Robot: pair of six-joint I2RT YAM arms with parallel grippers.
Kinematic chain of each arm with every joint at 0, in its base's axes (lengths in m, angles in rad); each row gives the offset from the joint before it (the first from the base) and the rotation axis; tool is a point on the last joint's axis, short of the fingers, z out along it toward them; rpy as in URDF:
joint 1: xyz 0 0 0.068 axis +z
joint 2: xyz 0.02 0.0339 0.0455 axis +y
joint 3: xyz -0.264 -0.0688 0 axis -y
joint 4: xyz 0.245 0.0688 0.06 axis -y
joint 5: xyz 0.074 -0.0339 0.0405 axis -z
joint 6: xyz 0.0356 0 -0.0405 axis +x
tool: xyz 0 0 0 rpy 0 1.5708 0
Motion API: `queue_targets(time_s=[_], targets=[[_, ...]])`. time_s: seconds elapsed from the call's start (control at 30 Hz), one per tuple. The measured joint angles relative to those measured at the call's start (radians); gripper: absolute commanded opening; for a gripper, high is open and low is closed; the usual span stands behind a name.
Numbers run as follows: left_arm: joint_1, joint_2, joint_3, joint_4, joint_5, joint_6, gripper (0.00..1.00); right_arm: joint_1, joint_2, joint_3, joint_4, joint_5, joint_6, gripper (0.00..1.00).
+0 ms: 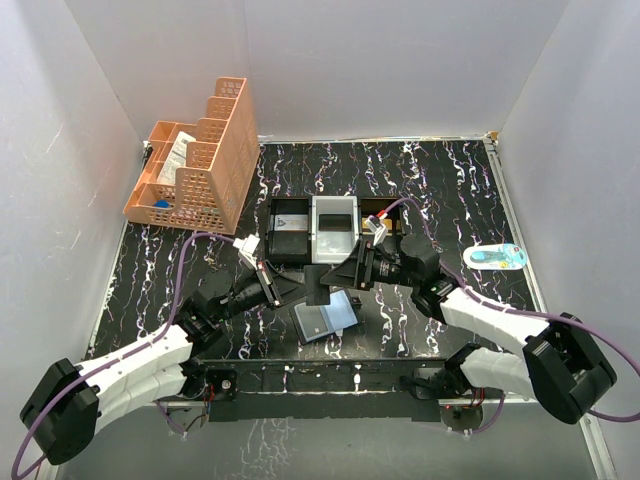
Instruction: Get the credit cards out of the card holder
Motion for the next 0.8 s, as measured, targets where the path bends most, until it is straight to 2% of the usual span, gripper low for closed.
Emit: queue_targets(time_s=[0.3, 0.53, 0.8], targets=[[0.000, 0.000, -0.020, 0.039, 0.003, -0.026, 0.00, 0.000, 0.042, 0.000, 0.053, -0.045, 0.045, 0.34], [0.000, 0.006, -0.025, 0.076, 0.010, -0.042, 0.00, 0.000, 0.093, 0.000, 0.170, -0.084, 0.112, 0.27], [0.000, 0.007, -0.041, 0.124, 0.011, -0.056, 0.00, 0.005, 0.136, 0.000, 0.225, -0.128, 0.142, 0.13]])
